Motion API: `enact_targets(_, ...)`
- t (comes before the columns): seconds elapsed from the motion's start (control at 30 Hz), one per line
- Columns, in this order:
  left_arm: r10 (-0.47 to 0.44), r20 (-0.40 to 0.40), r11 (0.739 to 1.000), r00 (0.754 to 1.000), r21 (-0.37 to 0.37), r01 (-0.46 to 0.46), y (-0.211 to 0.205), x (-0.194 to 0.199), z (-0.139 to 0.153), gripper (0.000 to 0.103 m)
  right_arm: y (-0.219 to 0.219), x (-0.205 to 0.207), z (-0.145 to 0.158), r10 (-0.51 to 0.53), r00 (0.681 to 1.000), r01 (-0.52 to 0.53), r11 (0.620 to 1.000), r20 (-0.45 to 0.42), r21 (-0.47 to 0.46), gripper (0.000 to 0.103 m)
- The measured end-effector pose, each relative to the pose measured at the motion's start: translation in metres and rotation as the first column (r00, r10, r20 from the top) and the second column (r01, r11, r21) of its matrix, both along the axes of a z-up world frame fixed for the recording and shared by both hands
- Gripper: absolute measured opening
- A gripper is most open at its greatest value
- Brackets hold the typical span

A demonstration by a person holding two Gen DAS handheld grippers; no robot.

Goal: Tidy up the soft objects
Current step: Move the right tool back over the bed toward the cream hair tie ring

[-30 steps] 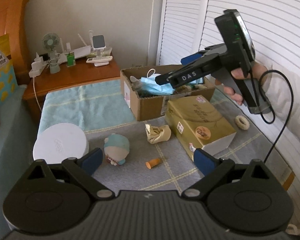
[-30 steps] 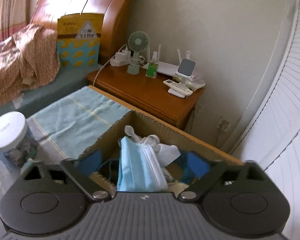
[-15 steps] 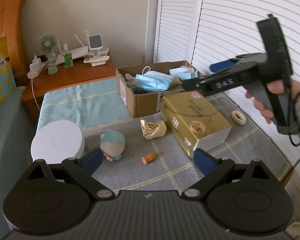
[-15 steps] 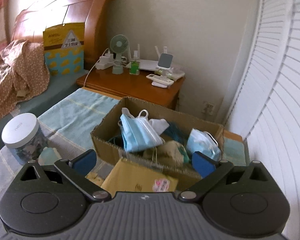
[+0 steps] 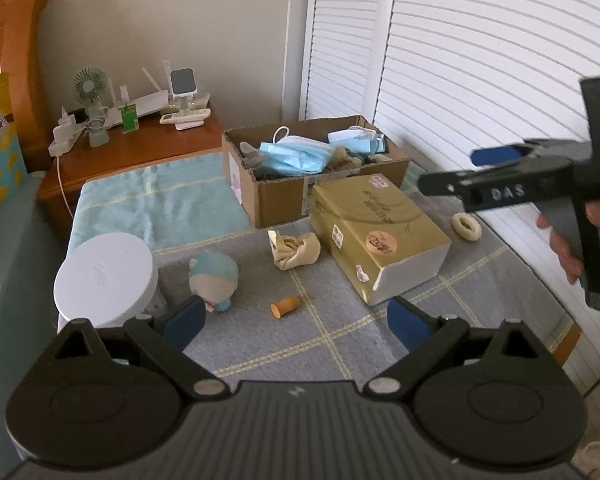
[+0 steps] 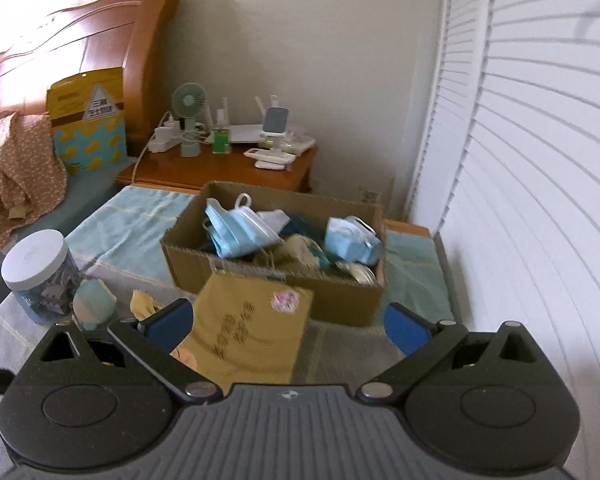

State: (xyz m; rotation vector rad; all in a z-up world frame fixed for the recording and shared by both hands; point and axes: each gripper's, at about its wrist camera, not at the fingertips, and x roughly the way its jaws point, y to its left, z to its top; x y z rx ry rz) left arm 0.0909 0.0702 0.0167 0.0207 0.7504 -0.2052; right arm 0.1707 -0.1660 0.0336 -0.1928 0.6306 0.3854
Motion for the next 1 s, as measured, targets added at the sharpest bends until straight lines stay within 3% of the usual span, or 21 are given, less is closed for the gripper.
enact_targets(0.33,-0.002,-0.028,1.000,1.000,-0.002,0.002,-0.005,0.003,-0.010,0.097,-0.032,-0.036,-0.021,-0.134,0.991,0.134,0.990,-0.010,0.040,0.103)
enact_targets(0.63,-0.005,-0.067,1.000,0.998,-0.003,0.005,-0.010,0.010,-0.023,0.097,-0.047,-0.038,-0.060,-0.226,0.972,0.223,0.974,-0.071,-0.050,0.103)
enact_targets(1.0,0.019,-0.111,1.000,0.994,0.005,-0.019,-0.012,0.027,-0.042,0.097,-0.055,-0.022,-0.095,-0.234,0.956,0.223,0.971,-0.178,-0.084,0.103)
